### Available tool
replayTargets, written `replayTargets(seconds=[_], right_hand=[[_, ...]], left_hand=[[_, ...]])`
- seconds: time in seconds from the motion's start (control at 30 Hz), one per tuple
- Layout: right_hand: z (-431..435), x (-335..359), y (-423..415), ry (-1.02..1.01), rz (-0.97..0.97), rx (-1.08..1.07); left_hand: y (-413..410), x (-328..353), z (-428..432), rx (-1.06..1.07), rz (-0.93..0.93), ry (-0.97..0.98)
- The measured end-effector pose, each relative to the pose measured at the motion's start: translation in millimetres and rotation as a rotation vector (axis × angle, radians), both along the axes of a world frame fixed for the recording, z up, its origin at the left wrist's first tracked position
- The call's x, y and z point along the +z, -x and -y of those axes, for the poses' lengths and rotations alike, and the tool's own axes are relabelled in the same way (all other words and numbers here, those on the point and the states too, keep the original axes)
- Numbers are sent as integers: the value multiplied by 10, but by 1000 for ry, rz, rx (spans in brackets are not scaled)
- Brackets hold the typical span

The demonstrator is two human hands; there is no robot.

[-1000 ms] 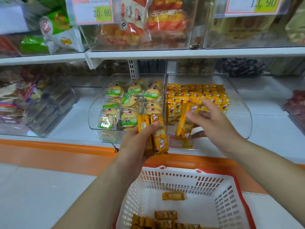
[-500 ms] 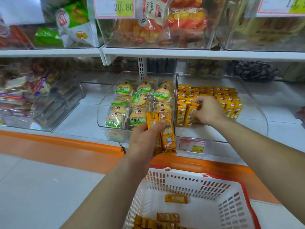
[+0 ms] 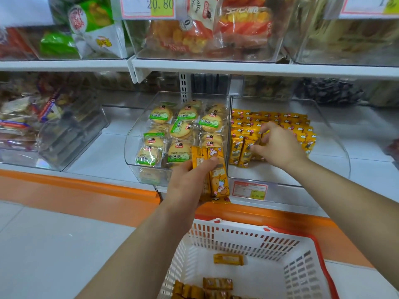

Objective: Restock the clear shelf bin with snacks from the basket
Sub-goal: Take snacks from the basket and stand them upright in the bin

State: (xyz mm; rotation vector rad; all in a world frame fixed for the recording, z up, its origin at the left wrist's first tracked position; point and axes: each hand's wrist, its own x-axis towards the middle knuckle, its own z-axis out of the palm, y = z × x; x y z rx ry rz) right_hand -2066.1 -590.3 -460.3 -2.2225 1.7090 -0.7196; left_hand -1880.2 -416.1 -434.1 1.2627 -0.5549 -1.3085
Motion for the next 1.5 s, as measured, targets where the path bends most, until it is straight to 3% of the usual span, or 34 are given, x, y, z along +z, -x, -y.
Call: replayTargets(seconds=[0.1,0.23,0.33,0.53,0.67,0.9,1.0,1.13,1.5], right_hand=[[-361,235,139,-38,128,63],[-1008,408,236,-482,549,251],[-1338,399,237,-599,639,317],[-1444,335,305,-528,622,321],[-1411,307,382,-502,608,336],[-1102,269,499,-316,958,34],[-866,280,624,-132,869,-35],[-552,275,708,-69,659,-42],[145,4,222,-50,196,-51]], left_hand=[[18,19,8,4,-30,-12],[128,30,20,-69,-123,-72],[275,25,13,-132,-172,-53],[508,-45,-25,-248,-185,112],[508,-71,-25,-229,-36,145],[370,-70,13,-31,285,105],[310,-91,29,-35,403,114],[258,-113,34,-42,505,132],[228,-79,65,-98,408,99]])
